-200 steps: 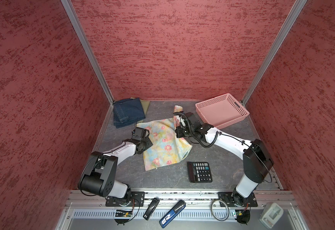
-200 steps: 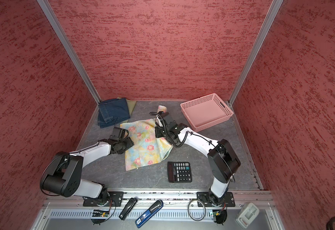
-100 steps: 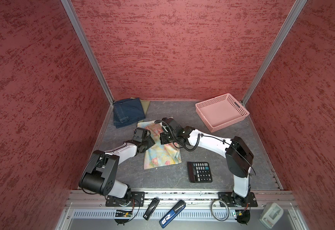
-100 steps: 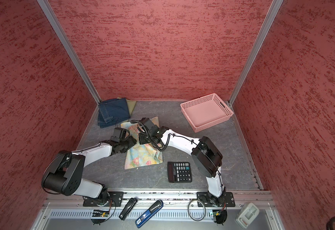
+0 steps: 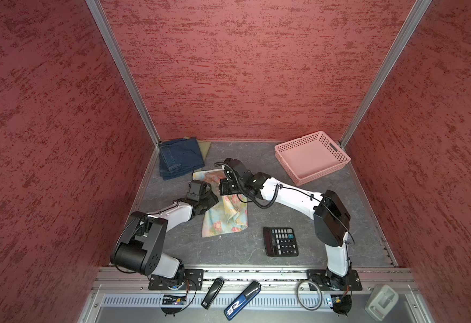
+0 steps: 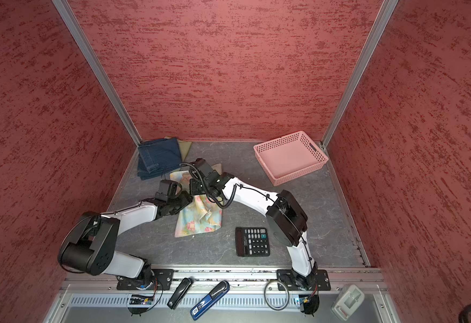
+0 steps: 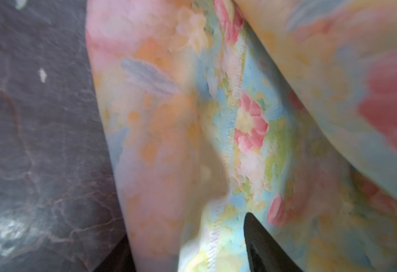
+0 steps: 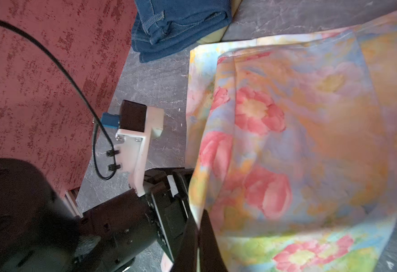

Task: Fold and stack skirts
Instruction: Fold the skirt at the center of the table.

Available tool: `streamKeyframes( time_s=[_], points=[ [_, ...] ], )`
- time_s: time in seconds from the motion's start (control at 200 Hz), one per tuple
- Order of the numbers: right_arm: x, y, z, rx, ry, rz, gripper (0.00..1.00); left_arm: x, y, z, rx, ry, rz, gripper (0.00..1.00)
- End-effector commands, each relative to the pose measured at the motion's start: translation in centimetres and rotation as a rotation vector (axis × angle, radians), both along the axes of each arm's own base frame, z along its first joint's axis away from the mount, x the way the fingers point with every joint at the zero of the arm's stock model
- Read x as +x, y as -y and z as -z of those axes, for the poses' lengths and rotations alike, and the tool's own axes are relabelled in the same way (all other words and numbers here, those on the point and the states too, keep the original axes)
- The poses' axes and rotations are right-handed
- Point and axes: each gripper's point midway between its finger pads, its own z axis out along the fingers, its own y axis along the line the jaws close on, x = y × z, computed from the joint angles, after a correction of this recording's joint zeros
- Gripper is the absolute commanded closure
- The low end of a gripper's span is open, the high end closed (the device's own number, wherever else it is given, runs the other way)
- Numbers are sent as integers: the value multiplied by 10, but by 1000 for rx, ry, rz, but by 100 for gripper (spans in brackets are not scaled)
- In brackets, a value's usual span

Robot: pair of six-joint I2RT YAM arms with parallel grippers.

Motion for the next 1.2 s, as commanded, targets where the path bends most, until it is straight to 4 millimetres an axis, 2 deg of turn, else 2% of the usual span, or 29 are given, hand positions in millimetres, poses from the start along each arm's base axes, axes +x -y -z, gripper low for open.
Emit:
streamKeyframes(
  time_s=[0.0,0.135,0.245,0.321,0.421,0.536,0.671,0.761,0.867,0.932,1.017,1.127,1.192],
  points=[
    [1,-7,-10,29,-1,13,100,-46,-7,36,18,-197,8,36],
    [6,4,-17,20,20,30,100,-45,-9,27,15,-186,12,33],
    [15,23,-21,7,43,65,100,-44,-11,4,34,-146,36,10],
    [22,39,-23,-10,62,96,100,-45,-22,-13,64,-121,18,1],
    [32,61,-22,-16,73,133,100,-49,-41,-29,78,-104,-37,3],
    [41,82,-21,-28,85,161,100,-54,-55,-30,85,-123,-84,8],
    [47,104,-20,-57,100,192,100,-59,-55,-14,77,-161,-85,18],
    [48,114,-18,-62,97,201,100,-59,-58,-5,74,-159,-102,41],
    [48,122,-18,-62,101,211,100,-51,-61,-1,60,-118,-118,58],
    [48,124,-17,-60,97,210,100,-44,-54,1,36,-104,-87,70],
    [49,127,-17,-65,99,215,100,-36,-41,4,11,-102,-29,74],
    [50,131,-17,-65,98,221,100,-32,-31,10,29,-106,15,90],
    [49,135,-16,-71,98,227,100,-32,-23,12,32,-108,41,94]
  ],
)
